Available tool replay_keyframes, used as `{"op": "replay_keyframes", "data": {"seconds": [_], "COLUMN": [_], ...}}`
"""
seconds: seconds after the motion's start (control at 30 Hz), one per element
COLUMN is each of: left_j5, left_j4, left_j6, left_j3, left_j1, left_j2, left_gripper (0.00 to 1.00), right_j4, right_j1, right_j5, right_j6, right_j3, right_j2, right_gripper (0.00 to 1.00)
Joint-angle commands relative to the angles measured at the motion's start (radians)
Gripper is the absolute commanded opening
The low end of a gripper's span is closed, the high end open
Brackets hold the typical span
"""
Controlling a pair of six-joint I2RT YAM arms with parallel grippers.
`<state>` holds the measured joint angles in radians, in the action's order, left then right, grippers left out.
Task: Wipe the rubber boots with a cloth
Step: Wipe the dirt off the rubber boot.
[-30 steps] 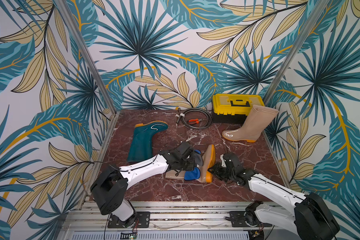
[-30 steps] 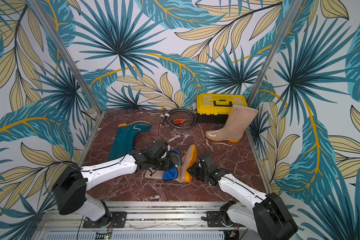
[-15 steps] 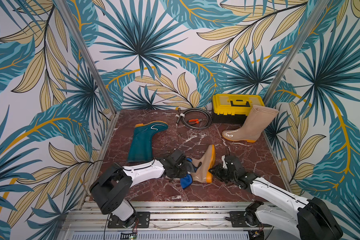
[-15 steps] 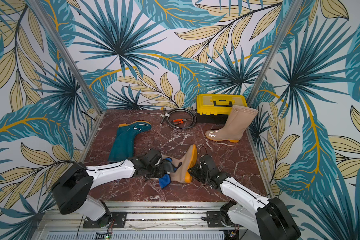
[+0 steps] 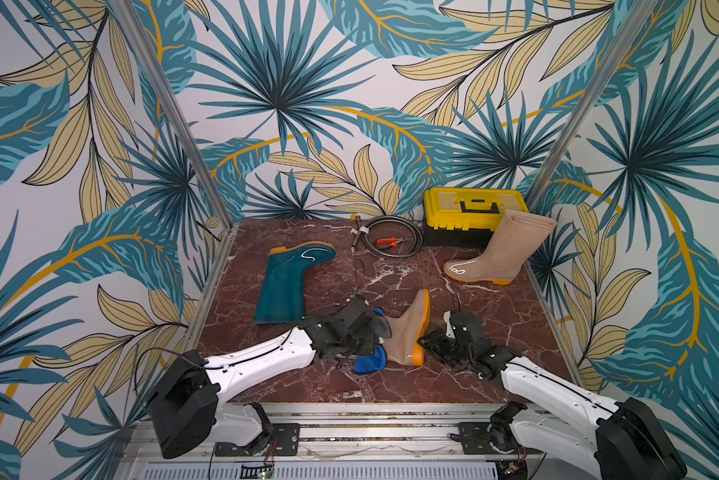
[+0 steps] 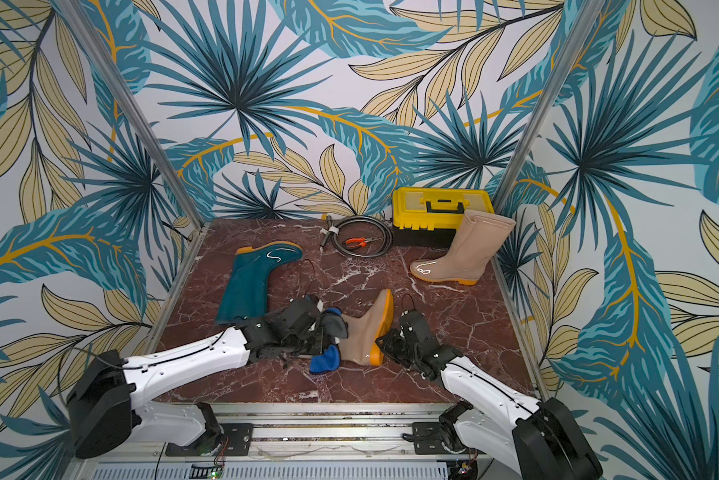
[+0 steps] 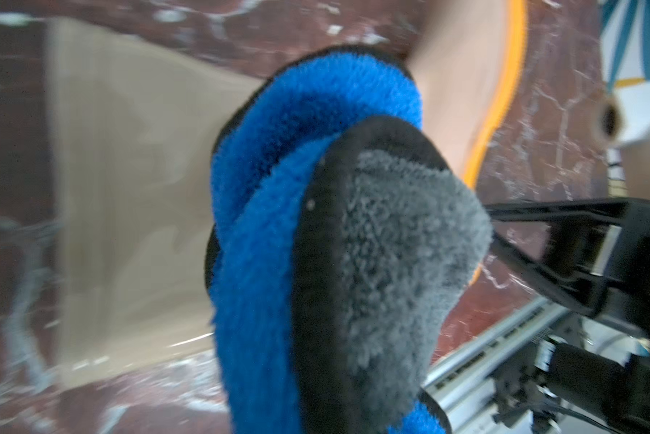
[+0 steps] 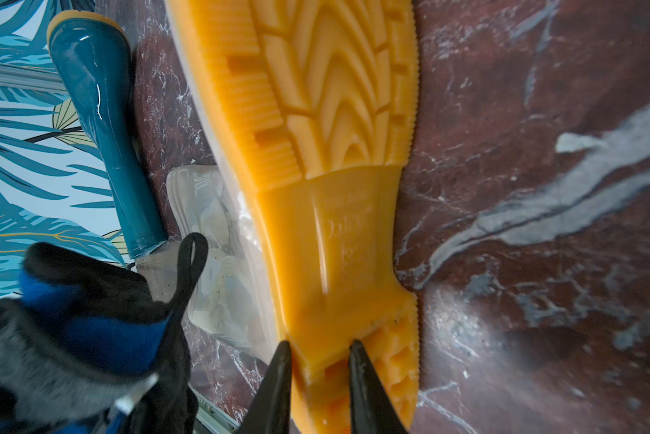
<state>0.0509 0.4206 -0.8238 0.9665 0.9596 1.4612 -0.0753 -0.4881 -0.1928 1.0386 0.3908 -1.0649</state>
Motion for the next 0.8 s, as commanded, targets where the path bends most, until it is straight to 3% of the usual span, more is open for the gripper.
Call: {"op": "replay_keyframes", "data": {"seconds": [0.0,0.1,0.23,0.57,0.67,0.77], "left_j5": [0.059,0.066,0.080,0.116,0.108,0.018], "left_j4": [-0.114,-0.115,-0.139,-0.118,-0.117,-0.117], "left_j6": [-0.021,-0.039,-0.085,-0.085,-0.129,-0.139], "left_j3": [0.088,0.105,-0.013,-0.445,-0.449,-0.367], "left_j1": [0.072,0.082,0.024,-0.301,-0.276,-0.136], "left_j2": [0.152,0.246,0.223,-0.241,-0.328,-0.322], "left_gripper": [0.00,0.00,0.00,0.00,0.00,0.00], "right_j4": [-0.244,-0.249,-0.272,-0.285,-0.279,-0.269], "right_j1": [0.007,0.006,0.006,0.012,0.011,0.011], "right_j5": [0.103,0.097,0.109,0.119,0.118,0.115], "right_j6": [0.029,0.032,0.019,0.018,0.025,0.033], "right_j3": [-0.069,-0.071,-0.075,-0.098,-0.102,-0.102], "right_j2": [-0.039,-0.037,-0.021,-0.008,-0.004,-0.009], "right_gripper": [0.17,0.17,0.17,0.16,0.17,0.17]}}
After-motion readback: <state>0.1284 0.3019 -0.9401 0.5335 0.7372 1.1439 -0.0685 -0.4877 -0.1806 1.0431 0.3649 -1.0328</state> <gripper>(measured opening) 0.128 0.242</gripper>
